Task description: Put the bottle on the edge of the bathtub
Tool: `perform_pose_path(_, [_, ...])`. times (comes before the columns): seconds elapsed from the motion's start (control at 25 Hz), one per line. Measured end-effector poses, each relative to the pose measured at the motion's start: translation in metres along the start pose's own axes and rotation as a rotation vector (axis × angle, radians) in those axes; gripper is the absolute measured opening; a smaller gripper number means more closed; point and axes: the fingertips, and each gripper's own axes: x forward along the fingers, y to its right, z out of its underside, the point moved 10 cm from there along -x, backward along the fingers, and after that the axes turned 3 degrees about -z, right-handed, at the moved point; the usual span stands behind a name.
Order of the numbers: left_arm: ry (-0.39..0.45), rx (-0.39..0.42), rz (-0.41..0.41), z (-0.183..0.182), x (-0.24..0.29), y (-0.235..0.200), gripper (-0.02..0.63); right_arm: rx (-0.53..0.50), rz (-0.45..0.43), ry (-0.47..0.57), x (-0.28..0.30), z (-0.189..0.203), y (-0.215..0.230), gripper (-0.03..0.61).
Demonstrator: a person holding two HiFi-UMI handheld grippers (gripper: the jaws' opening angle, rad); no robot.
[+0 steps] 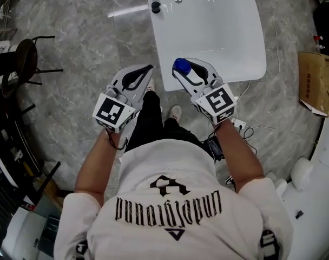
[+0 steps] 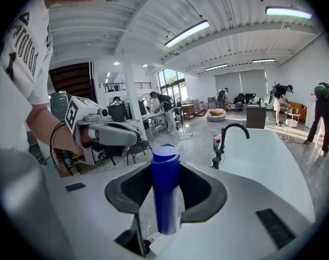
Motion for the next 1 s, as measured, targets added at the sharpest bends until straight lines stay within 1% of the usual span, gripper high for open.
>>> perform_pose_path(0.48, [-0.088, -0.047, 0.033, 0.053, 0.036, -0.042, 0.014, -0.002, 0.014, -0.086, 0.064, 0.048, 0.034, 0.155])
perform_pose_path(0.72, [-0.121, -0.065, 0.044, 0.071, 0.050, -0.059, 0.014, 0.002, 0.031, -0.136, 0.092, 0.070, 0.049, 0.155])
perform_pose_path(1.0, [-0.149, -0.070, 0.064, 0.094, 0.069, -0.068, 0.014, -0.011, 0.045, -0.187, 0.117, 0.102, 0.057, 0.155])
